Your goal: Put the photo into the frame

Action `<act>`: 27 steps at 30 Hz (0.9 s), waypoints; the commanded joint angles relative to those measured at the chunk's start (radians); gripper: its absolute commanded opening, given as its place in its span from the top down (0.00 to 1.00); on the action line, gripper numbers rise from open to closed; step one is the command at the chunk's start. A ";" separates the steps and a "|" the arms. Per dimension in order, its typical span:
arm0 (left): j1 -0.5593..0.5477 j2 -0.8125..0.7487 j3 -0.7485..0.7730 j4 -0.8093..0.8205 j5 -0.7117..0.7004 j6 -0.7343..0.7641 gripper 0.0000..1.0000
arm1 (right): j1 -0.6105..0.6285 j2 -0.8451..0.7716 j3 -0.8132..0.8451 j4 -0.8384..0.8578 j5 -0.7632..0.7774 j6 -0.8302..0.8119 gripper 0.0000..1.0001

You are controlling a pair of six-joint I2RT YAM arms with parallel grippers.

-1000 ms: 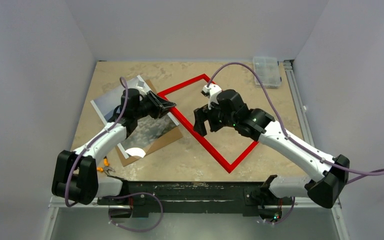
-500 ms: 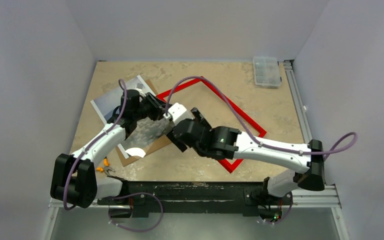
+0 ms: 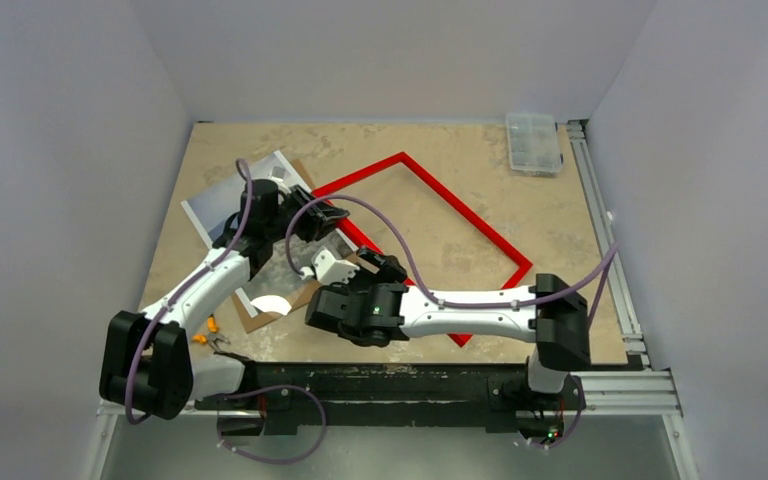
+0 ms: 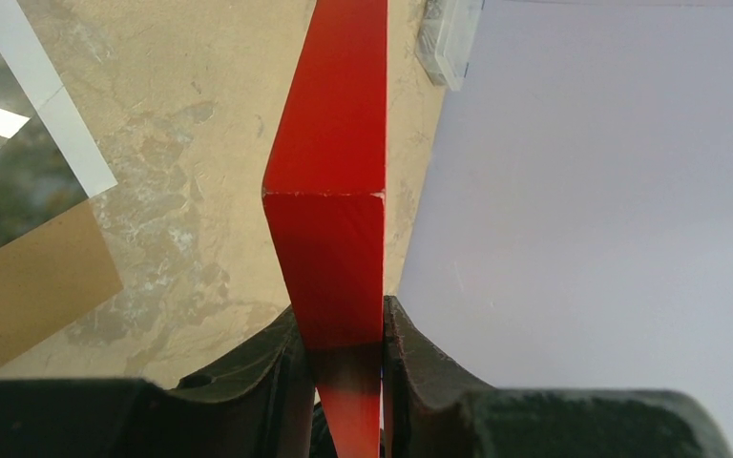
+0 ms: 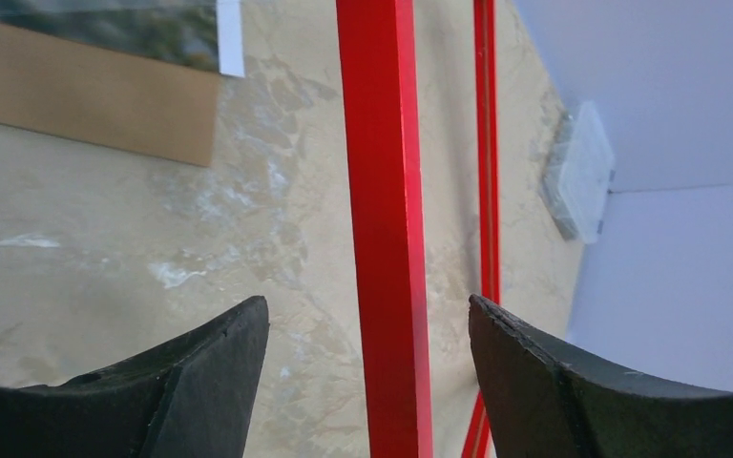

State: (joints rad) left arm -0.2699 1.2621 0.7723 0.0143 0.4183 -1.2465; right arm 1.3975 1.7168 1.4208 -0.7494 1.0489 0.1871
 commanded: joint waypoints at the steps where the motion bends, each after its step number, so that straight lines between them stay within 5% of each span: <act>1: -0.002 -0.028 0.023 -0.011 -0.063 0.062 1.00 | 0.000 0.071 0.042 -0.120 0.167 0.129 0.27; 12: -0.002 -0.039 0.017 -0.010 -0.062 0.060 1.00 | -0.071 0.072 -0.016 -0.183 0.238 0.257 0.37; 14: -0.002 -0.040 0.016 -0.009 -0.062 0.058 1.00 | -0.083 0.063 -0.029 -0.165 0.238 0.239 0.47; 16: -0.001 -0.042 0.017 -0.009 -0.060 0.056 1.00 | -0.091 0.060 -0.035 -0.155 0.247 0.230 0.71; 21: -0.002 -0.046 0.010 -0.007 -0.061 0.048 1.00 | -0.094 0.077 -0.027 -0.160 0.268 0.229 0.93; 24: -0.002 -0.052 0.007 -0.013 -0.067 0.048 0.98 | -0.095 0.091 -0.012 -0.191 0.293 0.251 1.00; 27: -0.002 -0.061 0.001 -0.011 -0.072 0.044 0.78 | -0.095 0.098 0.002 -0.214 0.298 0.262 1.00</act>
State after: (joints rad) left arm -0.2882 1.2301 0.7750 0.0280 0.4072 -1.2453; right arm 1.3270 1.8278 1.3834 -0.9318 1.2301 0.3428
